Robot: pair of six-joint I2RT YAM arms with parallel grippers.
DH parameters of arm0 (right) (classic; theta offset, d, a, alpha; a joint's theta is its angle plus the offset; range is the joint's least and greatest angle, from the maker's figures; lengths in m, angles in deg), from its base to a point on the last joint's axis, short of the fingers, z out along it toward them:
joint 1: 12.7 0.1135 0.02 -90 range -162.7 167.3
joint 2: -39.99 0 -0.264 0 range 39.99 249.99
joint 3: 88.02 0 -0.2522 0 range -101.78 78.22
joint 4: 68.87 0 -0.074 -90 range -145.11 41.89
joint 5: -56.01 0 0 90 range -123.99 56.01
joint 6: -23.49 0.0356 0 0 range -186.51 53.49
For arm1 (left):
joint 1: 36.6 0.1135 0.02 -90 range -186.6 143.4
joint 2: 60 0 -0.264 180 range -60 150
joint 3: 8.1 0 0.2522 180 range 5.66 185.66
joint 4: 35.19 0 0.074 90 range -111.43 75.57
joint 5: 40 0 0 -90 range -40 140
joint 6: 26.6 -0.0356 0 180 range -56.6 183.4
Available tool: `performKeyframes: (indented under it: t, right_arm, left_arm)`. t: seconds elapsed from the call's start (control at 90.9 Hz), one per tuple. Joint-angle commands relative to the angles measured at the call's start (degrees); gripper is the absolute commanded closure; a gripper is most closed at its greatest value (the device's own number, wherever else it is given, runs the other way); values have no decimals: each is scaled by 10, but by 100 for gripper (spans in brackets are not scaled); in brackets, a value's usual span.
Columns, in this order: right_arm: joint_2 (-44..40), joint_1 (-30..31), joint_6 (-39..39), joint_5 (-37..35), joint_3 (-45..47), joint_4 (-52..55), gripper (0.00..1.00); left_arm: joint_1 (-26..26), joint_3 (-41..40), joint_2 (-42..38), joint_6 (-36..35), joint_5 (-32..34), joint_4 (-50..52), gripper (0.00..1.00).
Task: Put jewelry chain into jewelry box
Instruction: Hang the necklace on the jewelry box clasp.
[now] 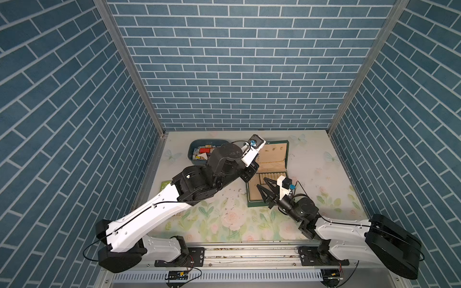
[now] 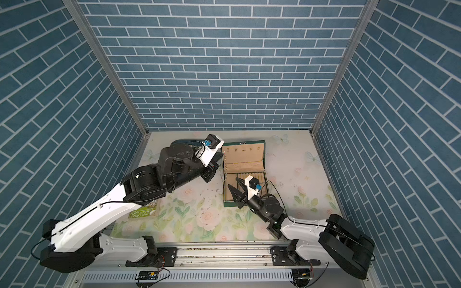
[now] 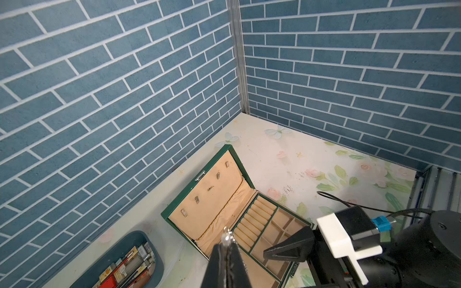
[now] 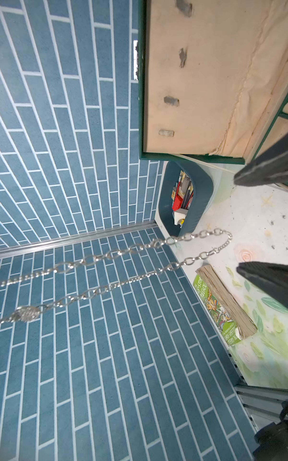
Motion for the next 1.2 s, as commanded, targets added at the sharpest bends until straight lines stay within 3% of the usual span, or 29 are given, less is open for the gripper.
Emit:
performKeyframes:
  t: [0.0,1.188]
  right_arm:
    - [3,4,-15,-15,-21,-26,47]
    - [41,10,-9,-52,-75,-12,47]
  left_arm:
    - [-7,15,3,-5,6,3,100]
    - [-34,36,16,-6,26,10,100]
